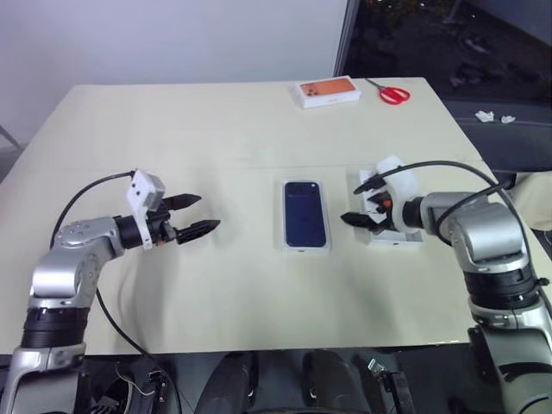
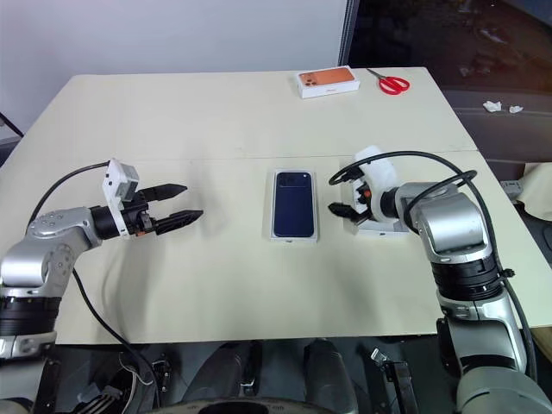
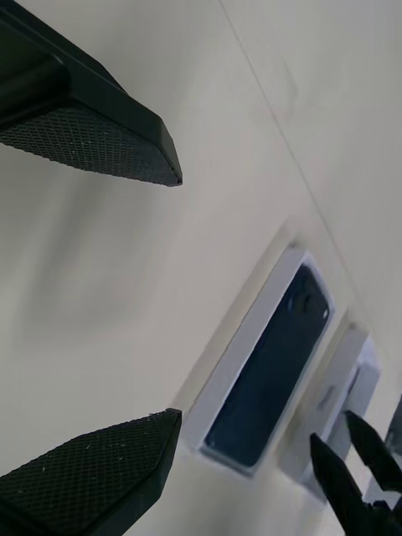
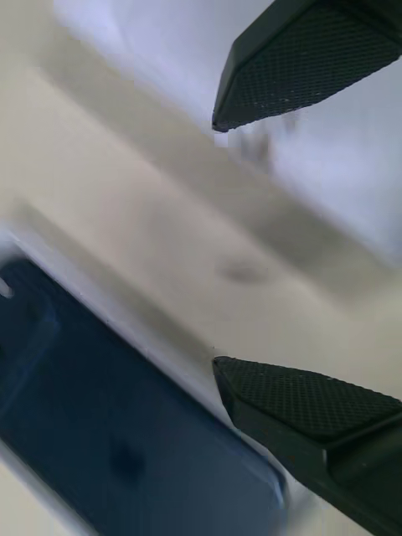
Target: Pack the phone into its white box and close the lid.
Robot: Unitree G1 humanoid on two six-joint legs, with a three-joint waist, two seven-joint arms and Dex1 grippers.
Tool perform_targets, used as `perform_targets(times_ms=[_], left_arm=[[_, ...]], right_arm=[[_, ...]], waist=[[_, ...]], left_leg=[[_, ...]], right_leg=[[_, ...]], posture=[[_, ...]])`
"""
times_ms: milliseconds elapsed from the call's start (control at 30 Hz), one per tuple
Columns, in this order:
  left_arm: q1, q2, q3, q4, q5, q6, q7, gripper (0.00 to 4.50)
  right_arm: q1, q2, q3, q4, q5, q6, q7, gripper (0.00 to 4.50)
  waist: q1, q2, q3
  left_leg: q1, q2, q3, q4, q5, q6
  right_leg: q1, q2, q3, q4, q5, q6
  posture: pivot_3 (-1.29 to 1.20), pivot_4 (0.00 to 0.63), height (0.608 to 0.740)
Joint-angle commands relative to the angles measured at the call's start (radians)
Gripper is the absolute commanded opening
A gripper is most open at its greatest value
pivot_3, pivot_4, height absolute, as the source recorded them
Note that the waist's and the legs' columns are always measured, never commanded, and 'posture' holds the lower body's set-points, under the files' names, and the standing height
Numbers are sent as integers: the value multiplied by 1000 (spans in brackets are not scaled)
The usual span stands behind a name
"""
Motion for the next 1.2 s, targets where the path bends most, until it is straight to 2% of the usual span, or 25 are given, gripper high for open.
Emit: perform_targets(times_ms=[33, 167, 367, 700, 933, 1100, 1200], left_arm=[[4, 6, 27, -29, -3, -69, -8, 4472], [8, -11, 1, -31, -2, -65, 9, 4472], [7, -35, -9, -41, 10, -83, 40, 4472], [36, -47, -8, -76, -15, -71, 58, 4472], [46, -55, -13, -93, -11, -65, 84, 4472], [54, -57, -14, -113, -31, -28, 93, 4472], [59, -56, -13, -128, -30, -27, 95, 4472]], right_arm=[[-21, -21, -2, -51, 0, 89, -67, 4494], [-78, 9, -5, -39, 12, 207, -127, 4494], [-131, -35, 66, -17, 28, 213, -194, 4494], [-128, 1, 32, 85, 162, 213, -303, 4494], [-130, 27, -12, 144, 299, 213, -429, 4494], [-171, 35, -37, 232, 370, 213, -553, 4494], [-213, 12, -3, 287, 416, 213, -600, 4494]], waist=[[4, 0, 0], [-1, 0, 0], [-5, 0, 0], [-4, 0, 0], [-4, 0, 0], [-7, 0, 0], [-6, 0, 0]], left_leg=[[0, 0, 0, 0, 0, 0], [0, -1, 0, 0, -1, 1], [0, -1, 0, 0, 0, 1], [0, -1, 1, 0, 0, 1], [0, -1, 1, 0, 0, 1], [0, -1, 1, 0, 0, 1], [0, -1, 1, 0, 0, 1]], right_leg=[[0, 0, 0, 0, 0, 0], [0, -1, 0, 0, 0, 0], [0, -1, 0, 0, 0, 0], [0, -1, 0, 0, 0, 0], [0, -1, 0, 0, 0, 0], [1, 0, 0, 0, 0, 0], [1, 0, 0, 0, 0, 0]], posture=[[0, 150, 740], [0, 150, 740], [0, 150, 740], [0, 150, 740], [0, 150, 740], [0, 150, 740], [0, 150, 740]])
